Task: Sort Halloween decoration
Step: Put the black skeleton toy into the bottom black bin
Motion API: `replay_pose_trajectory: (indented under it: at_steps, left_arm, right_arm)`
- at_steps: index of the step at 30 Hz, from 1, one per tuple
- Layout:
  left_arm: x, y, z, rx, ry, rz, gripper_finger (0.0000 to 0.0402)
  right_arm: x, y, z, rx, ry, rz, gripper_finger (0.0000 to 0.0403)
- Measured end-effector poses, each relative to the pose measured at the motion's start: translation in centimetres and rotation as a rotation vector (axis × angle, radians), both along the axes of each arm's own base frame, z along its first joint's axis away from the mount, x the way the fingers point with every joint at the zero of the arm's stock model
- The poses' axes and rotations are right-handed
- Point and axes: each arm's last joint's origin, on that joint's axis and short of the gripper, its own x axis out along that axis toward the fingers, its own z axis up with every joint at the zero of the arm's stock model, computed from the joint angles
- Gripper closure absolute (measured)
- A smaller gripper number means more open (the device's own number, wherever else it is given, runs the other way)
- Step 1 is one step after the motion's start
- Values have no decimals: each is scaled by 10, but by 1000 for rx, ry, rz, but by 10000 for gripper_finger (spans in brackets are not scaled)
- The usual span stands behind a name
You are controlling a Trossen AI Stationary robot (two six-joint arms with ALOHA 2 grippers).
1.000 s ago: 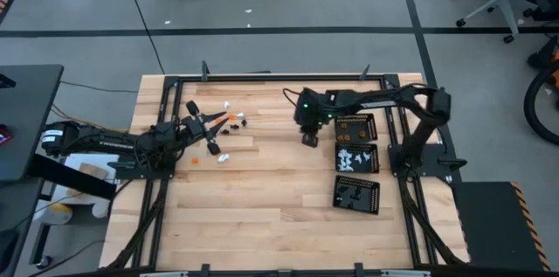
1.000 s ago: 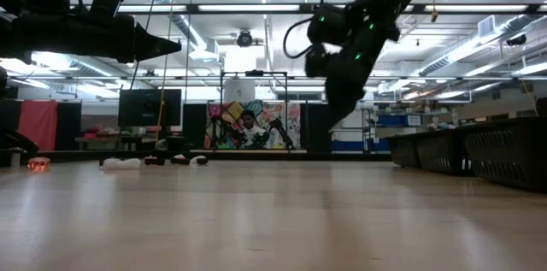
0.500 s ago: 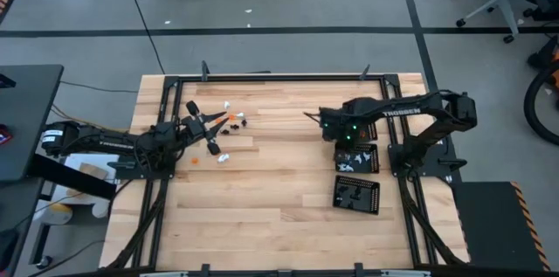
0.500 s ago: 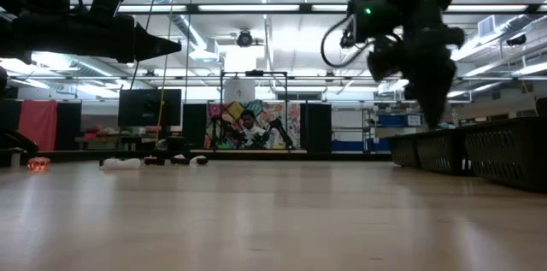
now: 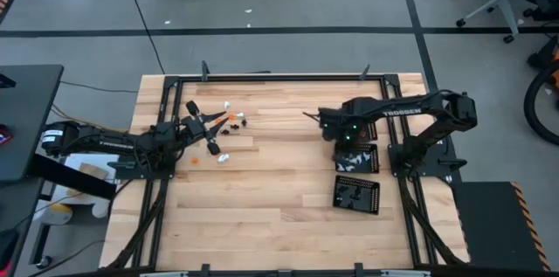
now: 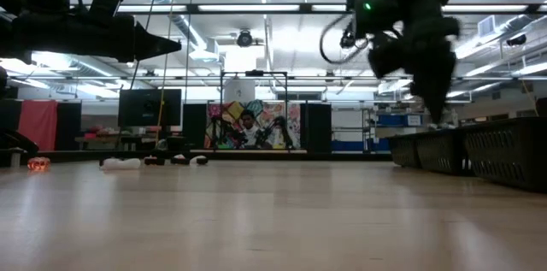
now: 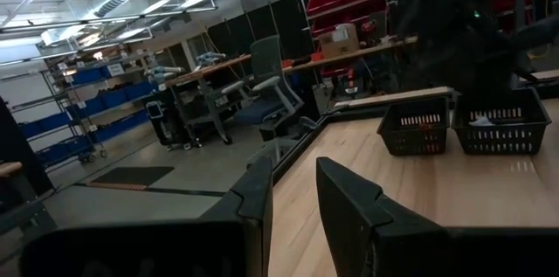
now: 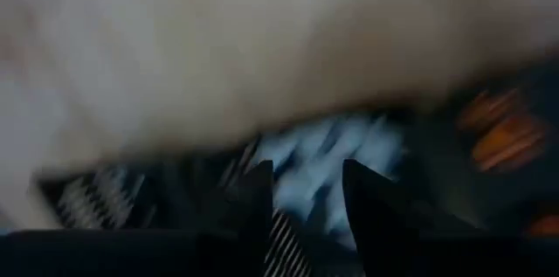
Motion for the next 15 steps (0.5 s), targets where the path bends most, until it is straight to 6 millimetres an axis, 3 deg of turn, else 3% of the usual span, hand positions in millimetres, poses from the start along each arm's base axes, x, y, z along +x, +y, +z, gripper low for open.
replay_pose_trajectory:
  at_steps: [5, 9, 15]
  left_arm:
    - [0, 0, 0, -3, -2, -1, 324]
    - [0, 0, 0, -4, -1, -1, 324]
    - [0, 0, -2, -14, 10, -2, 324]
  right_arm:
    - [32, -14, 26, -328, -255, -43, 260]
    - [60, -23, 36, -441, -514, 1, 261]
    - [114, -36, -6, -500, -734, 94, 261]
